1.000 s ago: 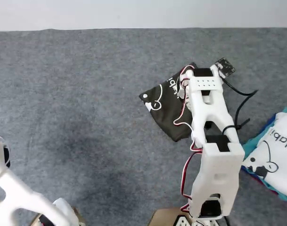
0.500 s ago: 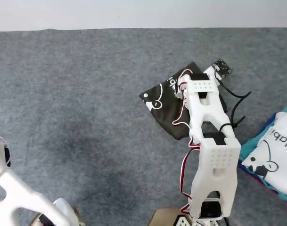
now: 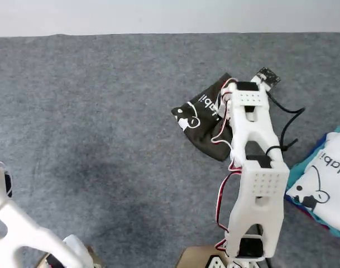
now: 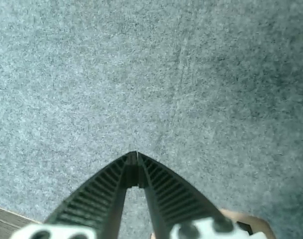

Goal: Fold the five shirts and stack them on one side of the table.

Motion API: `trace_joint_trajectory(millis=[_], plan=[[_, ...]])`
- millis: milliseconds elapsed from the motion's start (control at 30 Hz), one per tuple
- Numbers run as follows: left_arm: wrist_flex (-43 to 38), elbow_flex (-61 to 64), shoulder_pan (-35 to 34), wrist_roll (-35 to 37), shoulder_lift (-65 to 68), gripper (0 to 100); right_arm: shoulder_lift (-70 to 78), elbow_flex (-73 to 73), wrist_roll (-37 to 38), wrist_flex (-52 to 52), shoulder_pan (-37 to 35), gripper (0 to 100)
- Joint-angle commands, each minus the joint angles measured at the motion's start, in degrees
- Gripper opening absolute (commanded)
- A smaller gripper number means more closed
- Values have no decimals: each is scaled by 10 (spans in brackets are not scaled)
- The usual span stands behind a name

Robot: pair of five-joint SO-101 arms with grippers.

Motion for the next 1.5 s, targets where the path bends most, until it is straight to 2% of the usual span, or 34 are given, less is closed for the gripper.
trace_joint_trajectory(millis=[0, 267, 367, 500, 600, 1000, 1233, 1467], plan=[[-9, -2, 4, -4, -9, 3, -3, -99, 41, 101, 22, 9], [-8, -2, 4, -3, -9, 3, -3, -263, 158, 301, 62, 9], [-7, -2, 4, -2, -9, 3, -29, -267, 198, 300, 101, 9], [-6, -2, 4, -2, -12, 3, -89, -267, 310, 300, 145, 9], [-6, -2, 4, -2, -12, 3, -132, -266, 335, 300, 167, 9], [-6, -2, 4, -2, -12, 3, -384, -19, 382, 300, 207, 9], [-6, -2, 4, -2, -12, 3, -486, 57, 462, 299, 296, 9], [2, -2, 4, -2, -11, 3, -500, 59, 543, 299, 393, 9]])
